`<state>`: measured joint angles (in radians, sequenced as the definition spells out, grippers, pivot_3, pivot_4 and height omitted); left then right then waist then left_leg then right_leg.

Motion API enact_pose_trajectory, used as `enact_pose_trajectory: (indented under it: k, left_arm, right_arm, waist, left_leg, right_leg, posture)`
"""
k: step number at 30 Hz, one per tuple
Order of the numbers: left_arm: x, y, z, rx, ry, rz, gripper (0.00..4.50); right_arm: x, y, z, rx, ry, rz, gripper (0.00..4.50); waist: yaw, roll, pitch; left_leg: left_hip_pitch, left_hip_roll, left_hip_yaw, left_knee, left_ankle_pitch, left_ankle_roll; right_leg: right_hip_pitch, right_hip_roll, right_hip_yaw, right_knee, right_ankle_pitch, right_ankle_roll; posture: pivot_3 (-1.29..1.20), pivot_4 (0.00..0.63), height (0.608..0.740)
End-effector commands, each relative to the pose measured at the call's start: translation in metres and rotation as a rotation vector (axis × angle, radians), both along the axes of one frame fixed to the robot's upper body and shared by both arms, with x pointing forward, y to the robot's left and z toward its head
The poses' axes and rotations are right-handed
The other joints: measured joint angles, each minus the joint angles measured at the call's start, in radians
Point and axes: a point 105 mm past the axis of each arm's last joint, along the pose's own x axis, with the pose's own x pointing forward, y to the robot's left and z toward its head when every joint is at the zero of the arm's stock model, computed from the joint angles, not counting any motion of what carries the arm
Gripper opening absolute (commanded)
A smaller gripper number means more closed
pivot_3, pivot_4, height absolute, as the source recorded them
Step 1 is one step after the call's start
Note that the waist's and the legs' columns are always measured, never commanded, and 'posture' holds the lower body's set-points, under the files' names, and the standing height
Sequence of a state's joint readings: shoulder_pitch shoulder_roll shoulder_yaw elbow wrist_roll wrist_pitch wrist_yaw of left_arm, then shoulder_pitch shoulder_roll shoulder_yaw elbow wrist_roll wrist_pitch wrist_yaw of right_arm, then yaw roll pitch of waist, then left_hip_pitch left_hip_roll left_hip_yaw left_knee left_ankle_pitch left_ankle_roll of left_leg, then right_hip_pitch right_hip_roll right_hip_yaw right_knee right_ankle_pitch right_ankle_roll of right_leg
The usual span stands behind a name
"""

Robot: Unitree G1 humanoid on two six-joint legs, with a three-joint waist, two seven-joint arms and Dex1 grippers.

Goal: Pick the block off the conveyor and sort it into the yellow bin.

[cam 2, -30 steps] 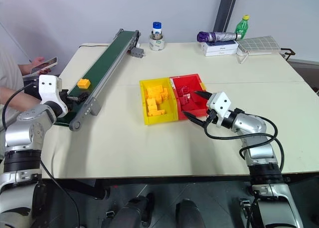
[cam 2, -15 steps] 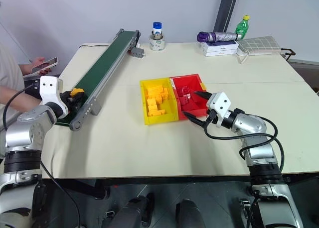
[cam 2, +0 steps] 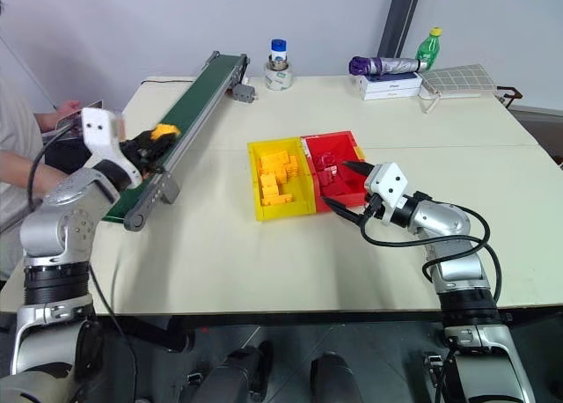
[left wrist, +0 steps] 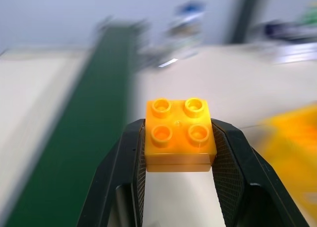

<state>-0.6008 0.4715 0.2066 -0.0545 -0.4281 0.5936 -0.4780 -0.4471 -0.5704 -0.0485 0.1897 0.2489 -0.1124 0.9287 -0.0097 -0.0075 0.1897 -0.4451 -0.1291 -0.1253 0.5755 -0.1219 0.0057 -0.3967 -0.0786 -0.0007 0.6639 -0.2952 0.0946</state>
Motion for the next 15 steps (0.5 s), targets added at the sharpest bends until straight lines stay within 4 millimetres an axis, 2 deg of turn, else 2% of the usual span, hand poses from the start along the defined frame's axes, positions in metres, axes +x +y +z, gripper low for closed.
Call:
enact_pose_trajectory:
  k: [1,6,14,15]
  left_arm:
    - [0.001,-0.053,0.0,0.056,-0.043,-0.132,1.28]
    - [0.008,-0.097,-0.007,0.043,-0.038,-0.188,1.28]
    - [0.027,-0.127,-0.016,0.053,-0.017,-0.174,1.28]
    - [0.03,-0.127,-0.017,0.056,-0.015,-0.16,1.78]
  right_arm:
    - [0.0,0.002,0.014,0.006,-0.055,0.005,4.5]
    - [-0.001,-0.001,0.016,0.008,-0.062,-0.007,4.5]
    - [-0.006,-0.003,0.013,0.013,-0.063,-0.029,4.5]
    - [-0.006,-0.003,0.013,0.014,-0.064,-0.032,4.5]
  waist:
    - [0.003,0.0,0.0]
    - [-0.001,0.0,0.0]
    - [0.0,0.0,0.0]
    - [0.0,0.0,0.0]
  left_leg:
    - [0.001,0.0,0.0,0.0,0.0,0.0]
    - [0.0,0.0,0.0,0.001,0.0,0.0]
    - [0.0,0.0,0.0,0.001,0.0,0.001]
    - [0.0,0.0,0.0,0.001,0.0,0.001]
  right_leg:
    - [0.001,0.0,0.0,0.0,0.0,0.0]
    - [0.001,0.0,0.0,0.0,0.0,0.0]
    - [0.001,0.0,-0.001,0.0,0.0,0.001]
    - [0.001,0.0,-0.001,0.0,0.0,0.001]
  posture:
    - [0.0,0.15,0.74]
    - [0.0,0.15,0.74]
    - [0.0,0.15,0.74]
    - [0.0,0.15,0.74]
